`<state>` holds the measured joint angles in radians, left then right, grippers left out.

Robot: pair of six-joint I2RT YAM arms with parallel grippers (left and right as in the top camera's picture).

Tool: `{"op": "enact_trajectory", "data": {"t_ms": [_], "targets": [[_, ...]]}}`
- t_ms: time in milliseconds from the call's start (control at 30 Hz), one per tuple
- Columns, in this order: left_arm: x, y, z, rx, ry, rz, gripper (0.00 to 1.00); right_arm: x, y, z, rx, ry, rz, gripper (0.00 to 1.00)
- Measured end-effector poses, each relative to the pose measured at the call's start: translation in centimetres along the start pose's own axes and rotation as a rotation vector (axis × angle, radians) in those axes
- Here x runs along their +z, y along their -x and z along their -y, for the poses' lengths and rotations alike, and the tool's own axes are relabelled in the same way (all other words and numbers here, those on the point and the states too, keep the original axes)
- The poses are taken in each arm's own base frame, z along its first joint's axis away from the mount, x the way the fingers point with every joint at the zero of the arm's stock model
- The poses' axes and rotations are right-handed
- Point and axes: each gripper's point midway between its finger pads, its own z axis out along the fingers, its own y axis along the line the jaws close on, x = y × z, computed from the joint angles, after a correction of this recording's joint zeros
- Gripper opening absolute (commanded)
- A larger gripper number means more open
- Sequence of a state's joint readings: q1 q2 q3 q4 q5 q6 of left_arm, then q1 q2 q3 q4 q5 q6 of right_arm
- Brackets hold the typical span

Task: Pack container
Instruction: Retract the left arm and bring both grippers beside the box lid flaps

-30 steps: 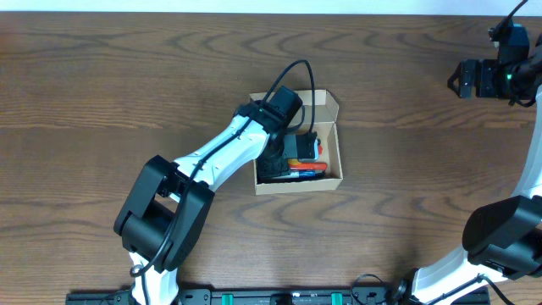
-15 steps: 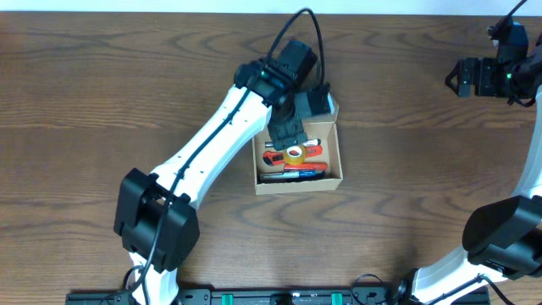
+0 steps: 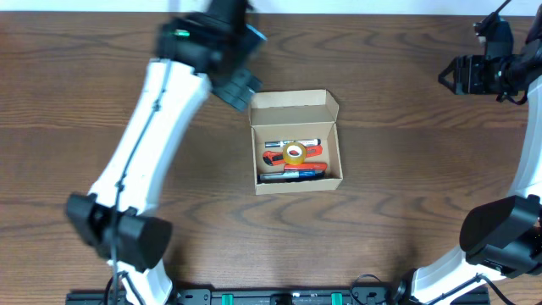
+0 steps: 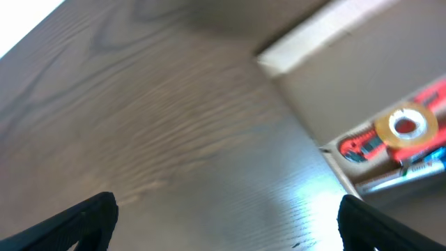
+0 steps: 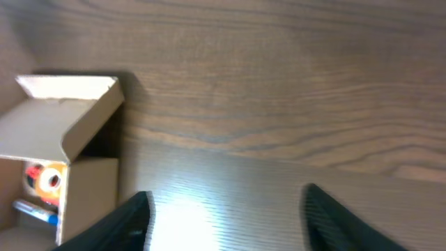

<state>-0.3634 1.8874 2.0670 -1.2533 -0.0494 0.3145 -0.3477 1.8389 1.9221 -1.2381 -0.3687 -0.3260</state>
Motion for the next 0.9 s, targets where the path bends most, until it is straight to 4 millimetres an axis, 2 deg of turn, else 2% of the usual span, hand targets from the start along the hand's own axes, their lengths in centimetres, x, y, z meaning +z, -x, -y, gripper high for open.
{"op": "enact_trajectory", "data": {"t_ms": [33, 100, 133, 200, 233, 300, 333, 433, 500, 600, 667, 733, 800, 867, 900], "targets": [[-0.8, -0.3, -1.1, -0.043, 0.008, 0.013, 0.86, 0.1, 0.0, -0.2, -0.002, 0.004, -0.004, 0.42], [-2.3, -1.2, -2.9, -0.119, 0.021, 0.034, 0.74, 0.2, -0.1, -0.7, -0.004, 0.008, -0.013, 0.37], [-3.0, -1.6, -3.6, -0.144, 0.027, 0.038, 0.73, 0.3, -0.1, -0.9, -0.001, 0.008, -0.017, 0.36], [-4.2, -2.6, -4.5, -0.183, 0.030, 0.042, 0.70, 0.5, -0.2, -1.2, 0.006, 0.000, -0.028, 0.29], [-4.5, -3.0, -4.6, -0.199, 0.022, 0.044, 0.69, 0.6, -0.2, -1.4, 0.013, -0.006, -0.034, 0.23], [-4.5, -3.9, -4.5, -0.221, 0.001, 0.031, 0.68, 0.7, -0.3, -1.7, 0.027, -0.016, -0.044, 0.22], [-4.1, -4.4, -4.4, -0.229, -0.007, 0.021, 0.68, 0.9, -0.4, -1.8, 0.034, -0.021, -0.047, 0.21], [-1.7, -6.2, -3.7, -0.255, -0.041, -0.030, 0.57, 1.8, -0.9, -1.9, 0.055, -0.047, -0.067, 0.02], [0.2, -7.1, -3.2, -0.274, -0.056, -0.053, 0.52, 2.8, -1.6, -1.9, 0.072, -0.061, -0.087, 0.01], [3.4, -9.3, -1.9, -0.309, -0.111, -0.098, 0.34, 5.1, -3.4, -1.7, 0.098, -0.072, -0.134, 0.02], [5.0, -10.8, -1.2, -0.341, -0.157, -0.121, 0.22, 6.5, -4.8, -1.5, 0.125, -0.076, -0.164, 0.02], [6.4, -12.2, -0.8, -0.382, -0.207, -0.132, 0.19, 7.6, -5.9, -1.3, 0.154, -0.081, -0.184, 0.02], [7.6, -13.3, -0.9, -0.443, -0.262, -0.122, 0.06, 8.9, -7.0, -1.0, 0.194, -0.089, -0.196, 0.02], [8.4, -13.7, -0.7, -0.482, -0.309, -0.105, 0.06, 9.8, -7.7, -0.8, 0.229, -0.093, -0.196, 0.02], [8.8, -14.1, -1.5, -0.531, -0.335, -0.081, 0.06, 10.2, -8.0, -0.7, 0.252, -0.096, -0.194, 0.01]]}}
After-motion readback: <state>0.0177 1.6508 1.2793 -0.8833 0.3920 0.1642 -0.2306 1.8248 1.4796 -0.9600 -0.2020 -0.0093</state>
